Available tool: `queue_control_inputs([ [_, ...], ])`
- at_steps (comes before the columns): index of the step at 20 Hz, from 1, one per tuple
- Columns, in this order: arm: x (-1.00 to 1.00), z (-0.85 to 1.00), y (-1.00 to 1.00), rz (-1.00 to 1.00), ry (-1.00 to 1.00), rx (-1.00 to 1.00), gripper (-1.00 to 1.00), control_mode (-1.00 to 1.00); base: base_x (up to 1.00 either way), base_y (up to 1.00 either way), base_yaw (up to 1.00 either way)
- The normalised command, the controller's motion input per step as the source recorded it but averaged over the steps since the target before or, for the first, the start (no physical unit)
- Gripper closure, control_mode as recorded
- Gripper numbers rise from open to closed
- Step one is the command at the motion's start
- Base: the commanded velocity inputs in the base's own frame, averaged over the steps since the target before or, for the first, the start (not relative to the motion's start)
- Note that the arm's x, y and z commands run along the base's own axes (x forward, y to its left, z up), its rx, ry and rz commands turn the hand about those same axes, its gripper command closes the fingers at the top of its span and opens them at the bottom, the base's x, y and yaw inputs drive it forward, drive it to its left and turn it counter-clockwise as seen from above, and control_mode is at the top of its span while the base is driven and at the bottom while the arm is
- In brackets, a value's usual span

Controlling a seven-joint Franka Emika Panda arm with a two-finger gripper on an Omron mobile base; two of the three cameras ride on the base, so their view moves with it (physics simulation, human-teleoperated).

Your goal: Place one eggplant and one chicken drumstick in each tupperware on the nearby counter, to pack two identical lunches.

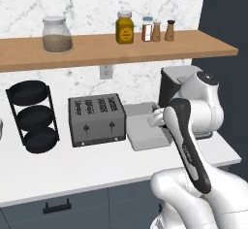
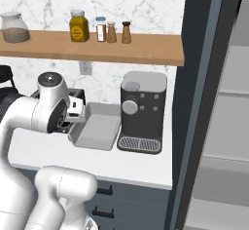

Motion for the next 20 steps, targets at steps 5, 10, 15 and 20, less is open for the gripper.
queue_control_inputs([
  [5,0.99,-0.68,-0.08,-0.03,0.01,0.0,1.0,-1.0,0.0,0.0,0.0],
  [10,1.0,-0.68,0.0,0.0,0.13,0.0,1.0,-1.0,0.0,0.0,0.0],
  [15,0.84,-0.39,0.0,0.0,0.16,0.0,1.0,-1.0,0.0,0.0,0.0],
  [20,0.66,-0.33,0.0,0.0,0.09,0.0,1.0,-1.0,0.0,0.0,0.0],
])
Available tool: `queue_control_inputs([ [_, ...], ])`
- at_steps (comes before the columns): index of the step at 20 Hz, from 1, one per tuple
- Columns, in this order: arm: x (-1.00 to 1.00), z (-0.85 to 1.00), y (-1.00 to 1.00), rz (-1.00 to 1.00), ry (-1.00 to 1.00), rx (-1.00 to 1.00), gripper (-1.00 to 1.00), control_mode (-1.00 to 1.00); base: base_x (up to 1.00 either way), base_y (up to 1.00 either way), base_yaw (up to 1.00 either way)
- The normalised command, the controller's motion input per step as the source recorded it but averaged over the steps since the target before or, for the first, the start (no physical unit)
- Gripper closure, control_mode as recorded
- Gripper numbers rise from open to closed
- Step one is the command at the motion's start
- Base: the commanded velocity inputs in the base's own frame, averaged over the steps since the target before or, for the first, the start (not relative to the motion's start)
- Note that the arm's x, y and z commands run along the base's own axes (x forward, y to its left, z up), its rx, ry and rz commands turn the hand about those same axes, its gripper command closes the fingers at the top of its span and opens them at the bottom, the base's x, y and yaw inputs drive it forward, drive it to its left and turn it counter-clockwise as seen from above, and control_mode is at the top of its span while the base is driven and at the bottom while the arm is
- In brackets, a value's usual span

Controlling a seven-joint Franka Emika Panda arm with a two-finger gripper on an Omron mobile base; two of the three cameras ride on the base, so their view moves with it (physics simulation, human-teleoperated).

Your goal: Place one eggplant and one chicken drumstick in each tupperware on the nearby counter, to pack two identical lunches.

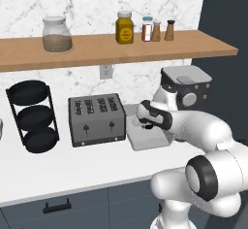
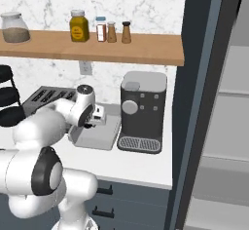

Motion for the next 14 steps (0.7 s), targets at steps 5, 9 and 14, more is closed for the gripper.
queue_control_inputs([
  [5,0.51,-0.43,0.0,0.0,0.04,0.0,1.0,-1.0,0.0,0.0,0.0],
  [9,0.37,-0.5,0.0,0.0,0.0,0.0,1.0,-1.0,0.0,0.0,0.0],
  [14,0.14,-0.22,0.0,0.0,0.0,0.0,-1.0,-1.0,0.0,0.0,0.0],
])
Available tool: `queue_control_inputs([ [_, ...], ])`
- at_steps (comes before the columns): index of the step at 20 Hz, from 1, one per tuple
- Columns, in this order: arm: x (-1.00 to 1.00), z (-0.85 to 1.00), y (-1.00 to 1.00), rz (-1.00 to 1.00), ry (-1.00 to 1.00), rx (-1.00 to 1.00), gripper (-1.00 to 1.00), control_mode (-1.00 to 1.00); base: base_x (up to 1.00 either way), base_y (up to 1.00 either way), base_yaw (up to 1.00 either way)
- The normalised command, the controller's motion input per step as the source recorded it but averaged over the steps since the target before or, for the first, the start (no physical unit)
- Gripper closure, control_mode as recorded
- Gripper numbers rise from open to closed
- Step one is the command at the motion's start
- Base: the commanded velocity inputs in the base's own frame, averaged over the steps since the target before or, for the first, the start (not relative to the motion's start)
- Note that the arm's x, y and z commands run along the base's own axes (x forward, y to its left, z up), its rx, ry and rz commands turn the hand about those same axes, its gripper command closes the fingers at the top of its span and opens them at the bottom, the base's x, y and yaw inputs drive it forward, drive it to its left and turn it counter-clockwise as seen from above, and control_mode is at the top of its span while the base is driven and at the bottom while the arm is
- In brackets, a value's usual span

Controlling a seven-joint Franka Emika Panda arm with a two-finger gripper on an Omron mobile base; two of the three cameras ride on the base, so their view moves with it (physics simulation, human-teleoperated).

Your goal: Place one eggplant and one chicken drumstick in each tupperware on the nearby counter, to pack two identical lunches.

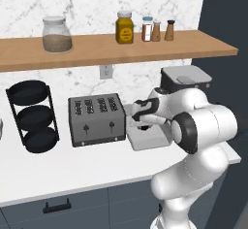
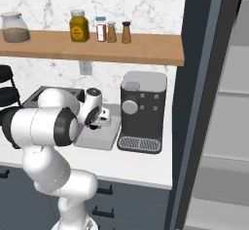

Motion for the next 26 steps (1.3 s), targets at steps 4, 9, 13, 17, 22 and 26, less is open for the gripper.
queue_control_inputs([
  [4,-0.01,0.13,0.0,0.0,-0.01,0.0,-1.0,-1.0,0.0,0.0,0.0],
  [9,-0.31,0.57,0.0,0.0,-0.06,0.0,-1.0,-1.0,0.0,0.0,0.0],
  [13,-0.58,0.63,-0.02,0.0,-0.05,0.0,-1.0,-1.0,0.0,0.0,0.0],
  [17,-1.0,0.68,-0.15,0.0,-0.08,0.0,-1.0,-1.0,0.0,0.0,0.0],
  [22,-1.0,0.55,-0.25,0.0,-0.12,0.0,-1.0,-1.0,0.0,0.0,0.0],
  [26,-1.0,0.51,-0.15,0.0,-0.04,0.0,-1.0,-1.0,0.0,0.0,0.0],
])
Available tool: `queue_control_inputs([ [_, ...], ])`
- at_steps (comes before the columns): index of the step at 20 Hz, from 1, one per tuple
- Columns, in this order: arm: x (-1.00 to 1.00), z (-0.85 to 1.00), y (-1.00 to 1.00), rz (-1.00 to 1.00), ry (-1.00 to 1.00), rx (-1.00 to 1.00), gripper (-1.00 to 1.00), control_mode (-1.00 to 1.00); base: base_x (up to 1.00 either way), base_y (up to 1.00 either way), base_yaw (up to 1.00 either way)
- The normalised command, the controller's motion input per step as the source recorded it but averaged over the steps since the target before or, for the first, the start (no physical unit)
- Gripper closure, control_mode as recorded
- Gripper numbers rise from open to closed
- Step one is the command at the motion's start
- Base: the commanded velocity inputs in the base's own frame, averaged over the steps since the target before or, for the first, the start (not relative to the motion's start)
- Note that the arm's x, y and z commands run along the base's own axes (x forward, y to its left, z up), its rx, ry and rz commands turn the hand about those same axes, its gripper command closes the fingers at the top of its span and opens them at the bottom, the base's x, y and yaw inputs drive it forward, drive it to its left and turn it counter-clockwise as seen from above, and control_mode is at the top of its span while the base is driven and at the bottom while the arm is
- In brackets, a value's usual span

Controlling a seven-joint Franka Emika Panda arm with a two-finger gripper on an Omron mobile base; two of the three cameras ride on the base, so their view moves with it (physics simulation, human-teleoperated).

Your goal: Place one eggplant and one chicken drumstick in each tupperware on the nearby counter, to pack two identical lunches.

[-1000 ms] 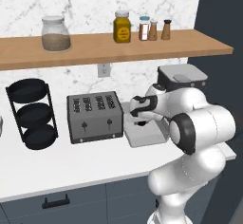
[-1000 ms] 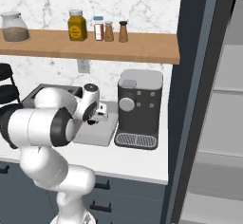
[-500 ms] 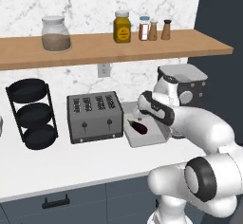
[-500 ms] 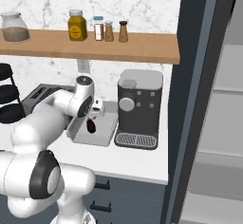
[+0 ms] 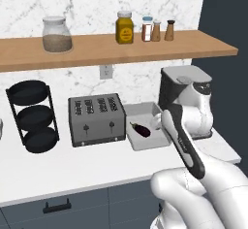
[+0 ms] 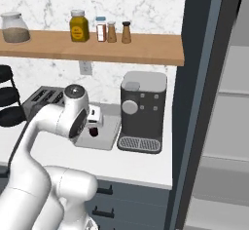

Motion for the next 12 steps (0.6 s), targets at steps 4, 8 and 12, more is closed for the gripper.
queue_control_inputs([
  [4,-1.0,0.28,-0.01,0.0,-0.01,-0.04,-1.0,-1.0,0.0,0.0,0.0],
  [8,0.0,0.0,0.0,0.0,0.0,0.0,-1.0,1.0,-1.0,-0.05,0.0],
  [12,0.0,0.0,0.0,0.0,0.0,0.0,-1.0,1.0,-1.0,-0.34,0.0],
])
